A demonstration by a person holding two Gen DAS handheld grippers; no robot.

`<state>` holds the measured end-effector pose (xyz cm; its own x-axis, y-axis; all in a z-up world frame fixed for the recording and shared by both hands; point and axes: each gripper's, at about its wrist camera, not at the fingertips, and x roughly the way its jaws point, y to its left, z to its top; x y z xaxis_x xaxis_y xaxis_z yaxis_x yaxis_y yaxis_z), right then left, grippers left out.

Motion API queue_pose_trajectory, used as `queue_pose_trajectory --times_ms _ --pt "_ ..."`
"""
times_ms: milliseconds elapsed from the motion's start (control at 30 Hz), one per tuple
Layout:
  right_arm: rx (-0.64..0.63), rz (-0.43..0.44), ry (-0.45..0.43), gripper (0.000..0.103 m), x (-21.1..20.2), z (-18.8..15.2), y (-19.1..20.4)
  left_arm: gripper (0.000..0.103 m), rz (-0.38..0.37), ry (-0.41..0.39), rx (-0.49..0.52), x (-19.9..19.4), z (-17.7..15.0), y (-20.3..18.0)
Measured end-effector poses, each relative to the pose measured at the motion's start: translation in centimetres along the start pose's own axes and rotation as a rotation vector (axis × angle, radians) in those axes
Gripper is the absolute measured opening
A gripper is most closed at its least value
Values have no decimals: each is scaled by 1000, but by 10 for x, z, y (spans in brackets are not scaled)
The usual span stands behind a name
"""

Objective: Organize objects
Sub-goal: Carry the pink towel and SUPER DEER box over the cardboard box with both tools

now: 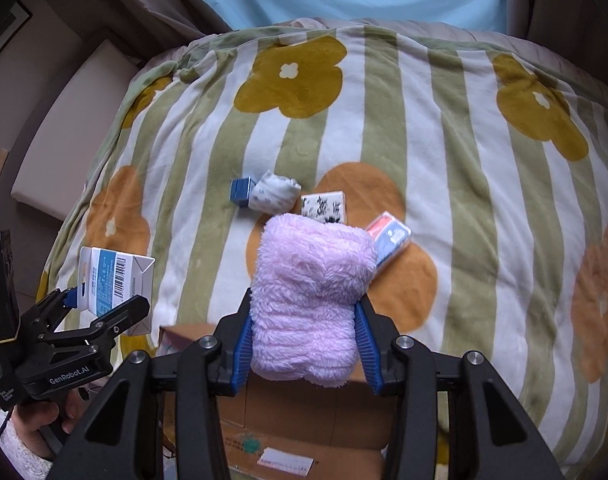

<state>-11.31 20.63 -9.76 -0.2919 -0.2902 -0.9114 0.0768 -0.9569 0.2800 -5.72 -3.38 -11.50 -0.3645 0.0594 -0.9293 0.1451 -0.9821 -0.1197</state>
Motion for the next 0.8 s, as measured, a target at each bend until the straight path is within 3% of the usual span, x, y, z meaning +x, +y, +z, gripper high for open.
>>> queue_pose_trajectory --times_ms 400,800 --pt "9 -24 65 42 9 -73 10 87 -25 39 8 4 -62 -2" --pt "31 -83 148 42 52 -119 -8 87 -30 118 15 53 -103 -6"
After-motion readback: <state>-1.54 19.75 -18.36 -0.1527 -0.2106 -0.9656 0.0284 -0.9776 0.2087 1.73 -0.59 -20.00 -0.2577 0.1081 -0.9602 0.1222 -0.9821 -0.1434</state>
